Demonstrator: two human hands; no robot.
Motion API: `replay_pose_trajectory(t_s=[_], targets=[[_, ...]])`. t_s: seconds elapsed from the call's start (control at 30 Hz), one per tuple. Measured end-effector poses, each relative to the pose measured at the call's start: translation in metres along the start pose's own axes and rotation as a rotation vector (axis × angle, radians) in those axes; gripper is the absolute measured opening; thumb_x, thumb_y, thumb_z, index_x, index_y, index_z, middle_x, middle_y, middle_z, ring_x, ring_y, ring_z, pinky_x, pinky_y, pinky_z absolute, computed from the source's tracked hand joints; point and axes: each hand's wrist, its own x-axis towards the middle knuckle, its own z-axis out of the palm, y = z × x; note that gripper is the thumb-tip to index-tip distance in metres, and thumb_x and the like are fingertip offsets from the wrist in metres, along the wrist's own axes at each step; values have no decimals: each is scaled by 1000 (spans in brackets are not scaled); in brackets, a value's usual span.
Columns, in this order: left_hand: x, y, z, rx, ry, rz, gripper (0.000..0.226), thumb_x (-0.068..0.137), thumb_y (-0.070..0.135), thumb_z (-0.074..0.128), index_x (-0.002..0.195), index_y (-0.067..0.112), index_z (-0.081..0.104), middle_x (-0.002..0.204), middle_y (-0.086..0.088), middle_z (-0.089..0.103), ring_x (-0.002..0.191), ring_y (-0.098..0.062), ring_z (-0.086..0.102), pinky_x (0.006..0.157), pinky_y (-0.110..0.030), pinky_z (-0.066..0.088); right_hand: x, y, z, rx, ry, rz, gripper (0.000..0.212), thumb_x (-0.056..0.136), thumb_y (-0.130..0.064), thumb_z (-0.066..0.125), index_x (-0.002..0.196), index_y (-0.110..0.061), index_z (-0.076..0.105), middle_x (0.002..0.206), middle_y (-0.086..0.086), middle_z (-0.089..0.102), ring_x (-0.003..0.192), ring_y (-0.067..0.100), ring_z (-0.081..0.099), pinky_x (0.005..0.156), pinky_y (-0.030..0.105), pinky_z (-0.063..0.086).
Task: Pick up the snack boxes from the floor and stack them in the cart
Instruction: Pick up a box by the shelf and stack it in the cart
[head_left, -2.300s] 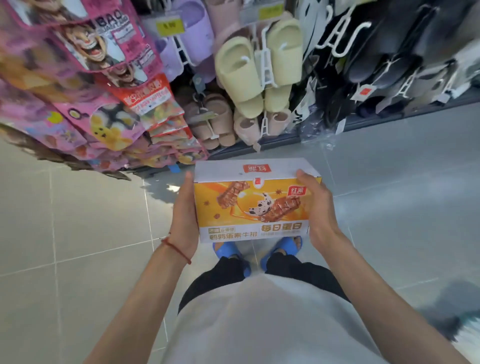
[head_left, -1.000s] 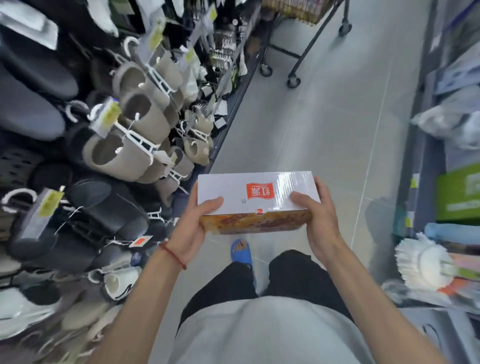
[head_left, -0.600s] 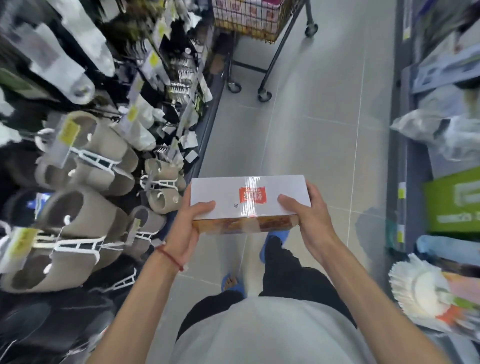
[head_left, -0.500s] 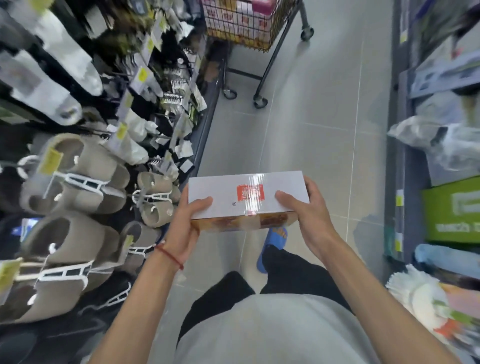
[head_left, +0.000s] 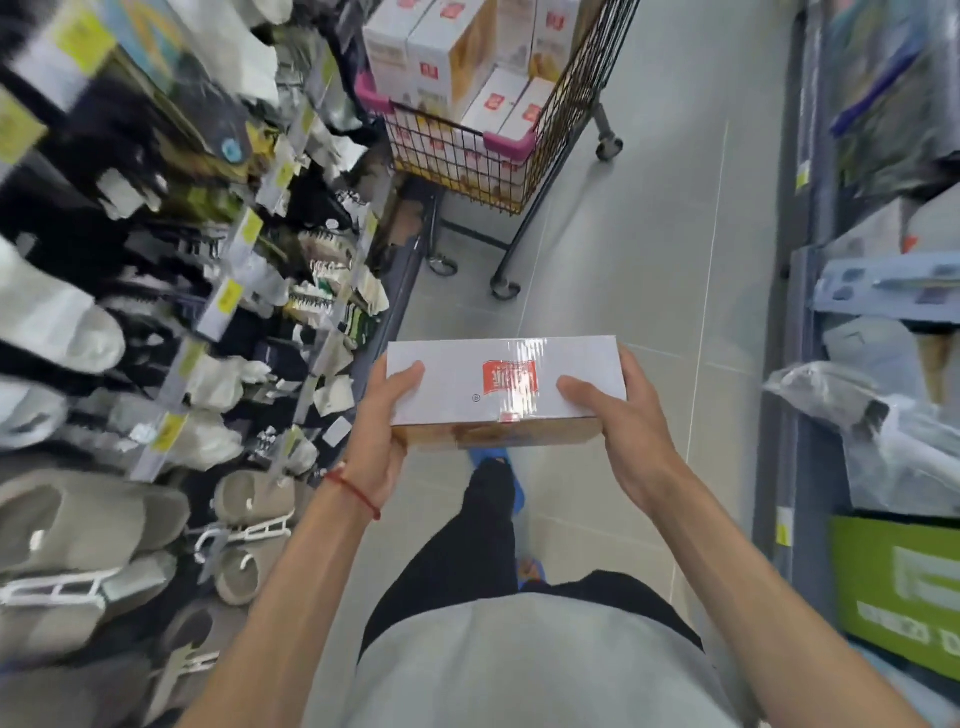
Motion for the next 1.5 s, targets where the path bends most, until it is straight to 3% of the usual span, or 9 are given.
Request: replay_pose_trajectory(t_s=[0.17,0.43,0.57,0.7,0.8,0.9,1.07,1.2,1.5], targets=[[86,64,33,-6,12,27,47,82,33,67,125,19,54,123,-9,69,114,-29,66,70,-33,56,83,-53,16,-33,45,2,51,92,-21,76,137,-31,53,119,-9,71,109,11,69,91,28,57],[202,152,81,62,28,91,68,78,28,68,141,14,45,133,-15,65,114,-31,66,84,-42,56,208,-136,30,-16,59,-24,51,91,-17,77,136,-28,55,111,-15,74,101,3,71,88,24,55],[249,179,107,49,55,113,62,79,25,67,137,20,46,119,-2,71,105,-22,69,76,-38,56,272,-172,26,-33,9,-32,48,91,-14,76,134,-23,56,114,-8,73,101,7,72,77,21,57],[290,201,137,32,150,140,54,85,24,67,135,28,48,122,2,71,114,-25,68,84,-41,54,341,-208,20,-66,-74,-36,47,92,-15,75,133,-26,56,111,-11,73,100,7,72,74,20,58],[313,216,164,45,192,136,60,83,30,67,139,28,45,127,0,69,115,-23,67,85,-43,55,384,-233,9,-107,-120,-8,46,91,-19,76,130,-33,57,112,-13,73,100,9,73,84,33,57],[334,231,185,26,253,151,64,82,31,67,140,26,43,130,-3,66,119,-25,65,92,-46,56,425,-259,2,-136,-196,-10,48,91,-18,76,133,-32,57,118,-11,73,106,11,71,77,24,58],[362,246,207,-14,353,142,67,79,26,66,141,24,41,135,-8,62,124,-31,61,99,-52,52,483,-286,7,-201,-251,-7,62,87,-22,82,140,-34,52,125,-9,69,119,15,64,95,33,57],[387,259,211,-29,415,143,60,79,26,65,136,29,46,131,-4,64,122,-28,62,105,-57,48,516,-304,22,-212,-276,-6,62,86,-19,81,137,-39,53,111,-22,69,108,3,64,80,23,57],[448,283,202,-48,441,110,40,99,5,56,126,33,46,117,5,66,116,-25,64,102,-52,51,574,-328,56,-307,-306,6,76,90,-16,79,153,-30,41,121,-10,63,112,7,61,69,13,56]])
